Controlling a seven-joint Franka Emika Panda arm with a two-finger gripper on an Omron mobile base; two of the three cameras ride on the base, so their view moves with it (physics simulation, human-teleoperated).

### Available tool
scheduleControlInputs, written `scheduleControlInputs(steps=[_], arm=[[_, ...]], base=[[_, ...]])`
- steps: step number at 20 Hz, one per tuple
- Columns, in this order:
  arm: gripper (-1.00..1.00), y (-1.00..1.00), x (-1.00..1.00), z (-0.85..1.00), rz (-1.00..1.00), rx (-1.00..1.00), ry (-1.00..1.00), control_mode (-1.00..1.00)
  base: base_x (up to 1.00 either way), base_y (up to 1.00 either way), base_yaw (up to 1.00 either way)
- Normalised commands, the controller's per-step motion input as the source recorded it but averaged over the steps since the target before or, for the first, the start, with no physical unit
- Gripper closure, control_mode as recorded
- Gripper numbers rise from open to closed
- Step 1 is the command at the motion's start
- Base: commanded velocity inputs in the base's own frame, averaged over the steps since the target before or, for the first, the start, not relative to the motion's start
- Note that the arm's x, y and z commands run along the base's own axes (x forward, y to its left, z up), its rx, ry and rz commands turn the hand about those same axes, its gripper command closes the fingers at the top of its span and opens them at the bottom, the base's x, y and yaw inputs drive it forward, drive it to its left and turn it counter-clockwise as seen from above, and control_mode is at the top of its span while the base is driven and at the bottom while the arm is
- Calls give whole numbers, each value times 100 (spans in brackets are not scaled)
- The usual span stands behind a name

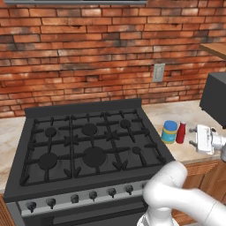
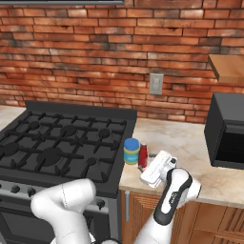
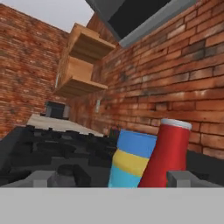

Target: Take 2 condiments from the cabinet and move them on the counter near the stove.Make sure the condiments are lined up with each other, next to each other.

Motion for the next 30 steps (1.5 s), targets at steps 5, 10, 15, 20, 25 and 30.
scheduleControlInputs(steps=[5, 10, 15, 20, 25, 30], arm=[[-100, 0, -38, 77, -6, -10, -10, -100], [-100, 3, -42, 65, -7, -10, -7, -100], [-100, 35, -62, 65, -19, -12, 0, -100], [-100, 68, -60, 74, -39, -7, 11, -100], [-100, 68, -47, 76, -46, -2, 30, -100], [-100, 80, -27, 68, -30, -19, 49, -100]], base=[[0, 0, 0], [0, 0, 0], [0, 0, 0], [0, 0, 0], [0, 0, 0], [0, 0, 0]])
